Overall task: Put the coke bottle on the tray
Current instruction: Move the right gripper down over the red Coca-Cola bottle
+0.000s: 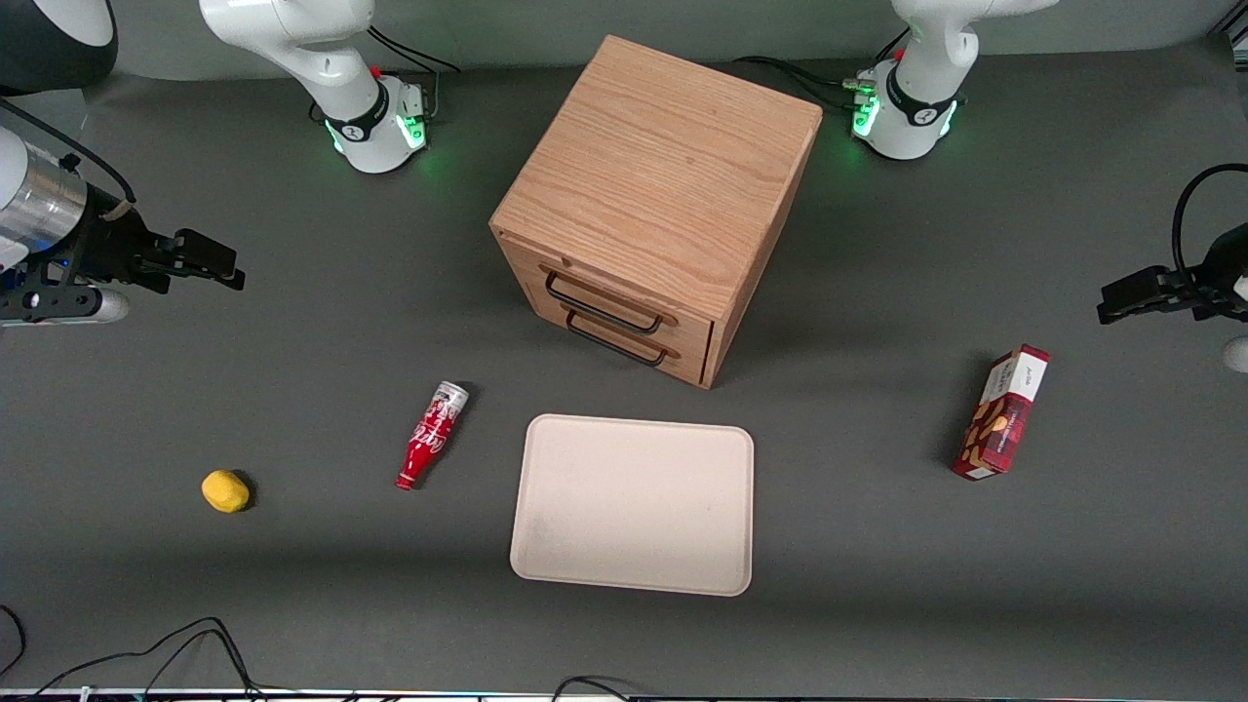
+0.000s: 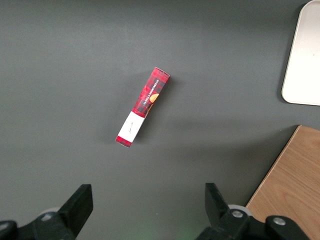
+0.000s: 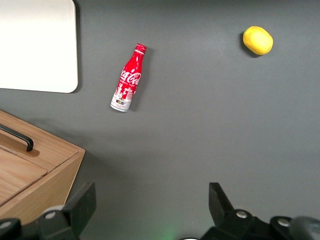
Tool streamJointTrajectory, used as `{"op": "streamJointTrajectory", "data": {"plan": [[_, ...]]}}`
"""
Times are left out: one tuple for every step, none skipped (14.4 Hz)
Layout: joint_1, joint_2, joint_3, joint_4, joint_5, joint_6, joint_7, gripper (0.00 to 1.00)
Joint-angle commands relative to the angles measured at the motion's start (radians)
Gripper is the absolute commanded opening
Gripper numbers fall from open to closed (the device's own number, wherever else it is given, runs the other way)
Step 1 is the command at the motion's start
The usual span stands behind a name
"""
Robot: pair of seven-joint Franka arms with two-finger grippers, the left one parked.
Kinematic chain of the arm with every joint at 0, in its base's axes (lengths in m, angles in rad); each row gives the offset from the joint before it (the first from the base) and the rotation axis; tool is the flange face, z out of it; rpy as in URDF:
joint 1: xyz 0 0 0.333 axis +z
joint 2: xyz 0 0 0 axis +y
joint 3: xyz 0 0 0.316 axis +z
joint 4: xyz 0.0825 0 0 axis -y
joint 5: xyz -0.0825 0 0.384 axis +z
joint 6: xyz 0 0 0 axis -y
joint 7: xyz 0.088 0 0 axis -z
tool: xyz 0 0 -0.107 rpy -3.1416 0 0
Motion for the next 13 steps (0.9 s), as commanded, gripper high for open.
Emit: {"op": "streamJointTrajectory", "data": {"plan": [[-0.001,0.015,-0.006,0.030,0.010,-0.021,-0.004,1.00],[-0.003,0.019,-0.004,0.030,0.009,-0.021,-0.006,1.00],[-0.004,0.031,-0.004,0.033,0.010,-0.021,-0.003,1.00],[-0.004,0.041,-0.001,0.042,0.013,-0.021,0.029,1.00],[0.003,0.068,0.000,0.071,0.012,-0.019,0.084,1.00],[0.008,0.117,0.006,0.101,0.012,-0.019,0.125,1.00],[0.014,0.169,0.011,0.137,0.016,-0.019,0.156,1.00],[0.041,0.221,0.017,0.169,0.013,-0.019,0.195,1.00],[0.074,0.273,0.017,0.192,0.012,-0.015,0.251,1.00],[0.101,0.324,0.017,0.204,0.015,-0.007,0.331,1.00],[0.112,0.356,0.017,0.204,0.013,0.017,0.386,1.00],[0.114,0.378,0.019,0.197,0.021,0.075,0.422,1.00],[0.130,0.401,0.032,0.182,0.022,0.126,0.446,1.00]]}}
